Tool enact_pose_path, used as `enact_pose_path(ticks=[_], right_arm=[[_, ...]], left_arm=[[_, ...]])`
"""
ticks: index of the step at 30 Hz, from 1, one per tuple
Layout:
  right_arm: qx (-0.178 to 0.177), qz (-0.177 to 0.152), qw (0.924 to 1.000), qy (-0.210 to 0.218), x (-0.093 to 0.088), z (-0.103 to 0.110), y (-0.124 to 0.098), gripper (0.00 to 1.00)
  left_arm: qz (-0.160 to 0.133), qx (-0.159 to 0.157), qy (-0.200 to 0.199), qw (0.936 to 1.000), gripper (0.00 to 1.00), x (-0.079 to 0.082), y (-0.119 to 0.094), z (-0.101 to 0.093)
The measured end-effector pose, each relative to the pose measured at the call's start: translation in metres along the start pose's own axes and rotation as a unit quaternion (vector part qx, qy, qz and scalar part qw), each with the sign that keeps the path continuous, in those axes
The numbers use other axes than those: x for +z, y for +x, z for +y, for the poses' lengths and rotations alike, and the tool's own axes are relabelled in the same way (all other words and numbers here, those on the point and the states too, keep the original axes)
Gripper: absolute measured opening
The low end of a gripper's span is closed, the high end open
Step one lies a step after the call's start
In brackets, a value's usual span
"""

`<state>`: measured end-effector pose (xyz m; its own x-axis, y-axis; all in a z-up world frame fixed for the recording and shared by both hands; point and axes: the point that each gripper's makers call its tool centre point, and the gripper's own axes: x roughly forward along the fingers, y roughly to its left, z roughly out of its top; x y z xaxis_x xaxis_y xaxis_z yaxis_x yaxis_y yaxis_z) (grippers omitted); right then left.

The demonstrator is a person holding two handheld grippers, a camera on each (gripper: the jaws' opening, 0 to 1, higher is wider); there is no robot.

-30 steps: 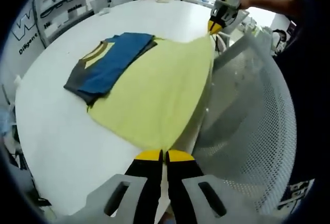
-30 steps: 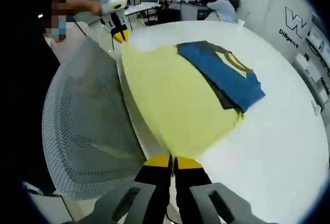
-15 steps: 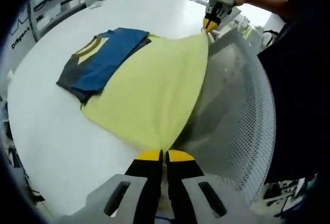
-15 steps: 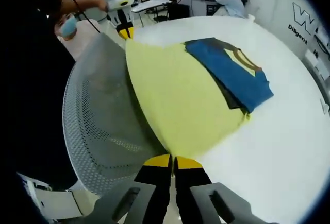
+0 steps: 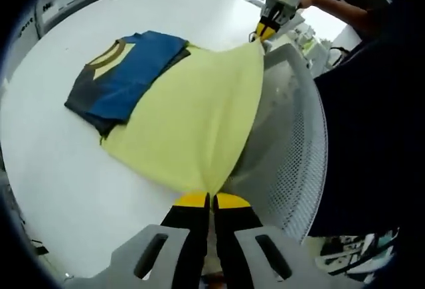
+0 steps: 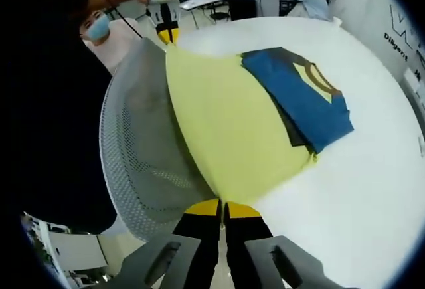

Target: Fold the garment on the visible template until the final outline fits inside the template.

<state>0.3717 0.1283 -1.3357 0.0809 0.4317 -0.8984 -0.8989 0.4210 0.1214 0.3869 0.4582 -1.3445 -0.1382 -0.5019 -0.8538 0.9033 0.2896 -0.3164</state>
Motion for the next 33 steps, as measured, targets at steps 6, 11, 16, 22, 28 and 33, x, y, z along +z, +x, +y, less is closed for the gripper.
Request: enact_pose_path(ticks=[6,11,16,22,28,33], right_arm=[[-0.027,-0.012,0.9993,-0.021,0.015,-0.02,-0.01,0.0],[-0.046,-0.024,0.9982,-0.03,0.025,-0.032,-0.018,0.0],[-0.078,-0.037,0.9953,-0.045,0.038,-0.05,-0.026,0.0],[-0.12,-0.055,0.9896,-0.059,0.056,-0.073,-0.039,0.0],[-0.143,-0.063,0.9855,-0.068,0.067,-0.089,-0.046,0.0],[-0.158,-0.071,0.9823,-0.071,0.077,-0.101,-0.051,0.0]], left_arm=[[-0.014,0.03,0.012,0.9994,0.0,0.017,-0.011,0.02],[-0.02,0.052,0.026,0.9981,0.0,0.029,-0.02,0.033],[-0.031,0.084,0.051,0.9947,0.01,0.042,-0.029,0.049],[-0.047,0.119,0.058,0.9901,0.01,0.061,-0.042,0.066],[-0.056,0.147,0.073,0.9848,0.01,0.075,-0.051,0.081],[-0.067,0.169,0.077,0.9803,0.01,0.085,-0.063,0.099]])
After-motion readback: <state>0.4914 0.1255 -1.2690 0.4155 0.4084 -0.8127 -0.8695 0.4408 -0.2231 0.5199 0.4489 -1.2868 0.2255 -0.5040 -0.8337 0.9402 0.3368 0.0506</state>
